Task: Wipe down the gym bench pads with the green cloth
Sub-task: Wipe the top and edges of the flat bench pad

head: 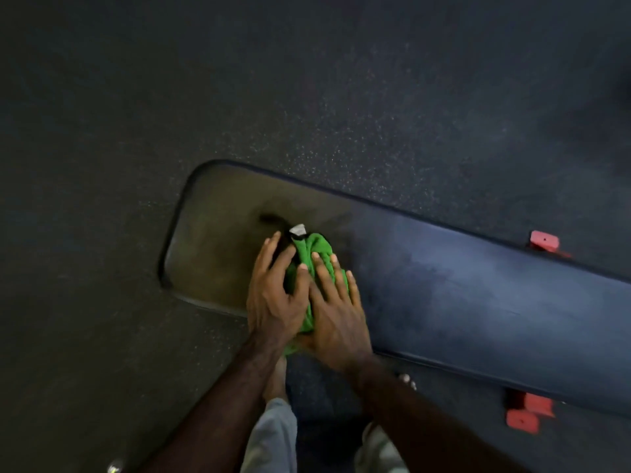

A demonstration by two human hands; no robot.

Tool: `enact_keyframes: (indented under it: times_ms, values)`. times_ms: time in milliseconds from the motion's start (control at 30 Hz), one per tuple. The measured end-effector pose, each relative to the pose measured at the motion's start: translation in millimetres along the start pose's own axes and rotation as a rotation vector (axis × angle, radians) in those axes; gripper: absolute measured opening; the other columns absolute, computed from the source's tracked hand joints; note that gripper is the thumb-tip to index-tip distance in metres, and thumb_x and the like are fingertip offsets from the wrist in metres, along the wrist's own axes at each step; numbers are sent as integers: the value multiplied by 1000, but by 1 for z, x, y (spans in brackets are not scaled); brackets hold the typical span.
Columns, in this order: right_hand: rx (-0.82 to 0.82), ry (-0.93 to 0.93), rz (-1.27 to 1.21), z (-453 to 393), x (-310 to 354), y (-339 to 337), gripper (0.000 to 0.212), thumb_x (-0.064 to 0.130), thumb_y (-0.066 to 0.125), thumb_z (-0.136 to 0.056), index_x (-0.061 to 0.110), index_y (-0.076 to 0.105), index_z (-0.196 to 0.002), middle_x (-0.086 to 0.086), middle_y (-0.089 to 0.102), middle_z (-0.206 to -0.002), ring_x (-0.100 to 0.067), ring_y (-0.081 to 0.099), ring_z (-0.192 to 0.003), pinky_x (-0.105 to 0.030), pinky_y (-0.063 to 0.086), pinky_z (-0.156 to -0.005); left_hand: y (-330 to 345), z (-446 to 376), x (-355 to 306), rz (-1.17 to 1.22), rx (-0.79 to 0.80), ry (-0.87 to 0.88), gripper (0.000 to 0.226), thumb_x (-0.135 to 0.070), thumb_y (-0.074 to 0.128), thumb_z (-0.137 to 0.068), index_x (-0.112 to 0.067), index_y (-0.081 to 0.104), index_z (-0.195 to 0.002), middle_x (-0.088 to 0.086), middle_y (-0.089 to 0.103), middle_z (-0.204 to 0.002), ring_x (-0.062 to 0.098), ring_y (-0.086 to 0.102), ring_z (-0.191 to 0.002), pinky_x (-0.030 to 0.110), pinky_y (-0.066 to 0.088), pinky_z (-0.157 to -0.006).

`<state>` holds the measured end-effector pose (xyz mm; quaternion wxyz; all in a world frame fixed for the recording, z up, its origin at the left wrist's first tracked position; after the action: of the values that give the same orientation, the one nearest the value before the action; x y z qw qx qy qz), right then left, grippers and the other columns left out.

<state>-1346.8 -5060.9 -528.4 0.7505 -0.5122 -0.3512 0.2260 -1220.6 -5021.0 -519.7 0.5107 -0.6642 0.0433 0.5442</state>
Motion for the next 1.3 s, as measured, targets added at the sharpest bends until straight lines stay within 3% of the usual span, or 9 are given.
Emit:
enact_keyframes:
  times_ms: [133,267,400,533,767,900,967,1167,1300]
  values:
    - [-95,252,-27,54,-48,-2,118,95,52,-73,21,29,-162,-10,17,-172,-33,13,-159,-58,22,-125,0,0,-1,-28,41,43,50,-43,49,-99,-18,64,-140,4,46,-158,21,36,-151,38,36,-120]
    - [-30,469,-74,93,-48,3,122,90,58,-74,21,14,-165,-12,7,-173,-33,4,-160,-58,16,-126,20,7,-23,-38,111,83,50,-42,50,-98,-21,63,-141,1,44,-160,19,32,-152,35,33,-120]
    - [40,292,-153,53,-8,6,104,74,41,-85,21,4,-167,-9,-5,-174,-35,-6,-160,-57,10,-128,44,12,-48,-5,177,140,48,-37,51,-98,-19,62,-142,-1,44,-159,15,35,-150,37,35,-121]
    - [-20,131,-60,60,-45,1,106,75,61,-84,20,21,-165,-9,9,-174,-34,6,-160,-57,24,-125,38,-2,-46,-30,82,125,44,-30,56,-97,-14,66,-137,4,53,-152,21,47,-143,46,41,-117]
    - [-113,686,-134,128,-89,-11,132,93,66,-60,20,24,-163,-11,17,-172,-35,17,-157,-59,32,-119,59,2,-56,-73,103,53,53,-45,52,-95,-17,64,-139,5,45,-158,24,38,-148,48,37,-119]
    - [-30,337,-243,82,-57,-11,111,84,50,-79,23,19,-165,-7,8,-173,-31,5,-160,-57,16,-127,83,16,-69,-53,43,4,49,-34,55,-95,-16,63,-139,5,40,-162,24,33,-152,45,34,-122]
    - [-68,144,-186,59,-81,-16,98,80,46,-85,23,28,-163,-6,16,-172,-30,12,-160,-59,21,-125,83,13,-73,-24,14,-25,49,-34,53,-95,-15,64,-138,5,43,-160,24,36,-150,45,34,-121]
    - [-231,602,-318,33,-138,-45,98,64,51,-79,21,27,-163,-8,12,-173,-32,6,-160,-56,10,-128,73,-5,-64,-89,26,4,49,-39,53,-96,-19,64,-139,4,43,-160,23,37,-149,44,35,-120]
    - [0,154,-170,45,-124,-38,97,66,50,-80,30,20,-164,1,1,-174,-28,-3,-161,-53,9,-128,77,1,-61,-115,72,27,51,-41,50,-97,-21,62,-141,5,40,-162,22,34,-151,39,32,-122]
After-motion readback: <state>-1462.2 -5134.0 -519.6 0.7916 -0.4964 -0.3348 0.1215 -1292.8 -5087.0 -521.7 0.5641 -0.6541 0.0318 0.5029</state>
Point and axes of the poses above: each hand's wrist, its own z-axis away from the middle knuckle, its own y-axis out of the palm, x = y × z, the point moved 2 cm from there along -z, towards the middle knuckle
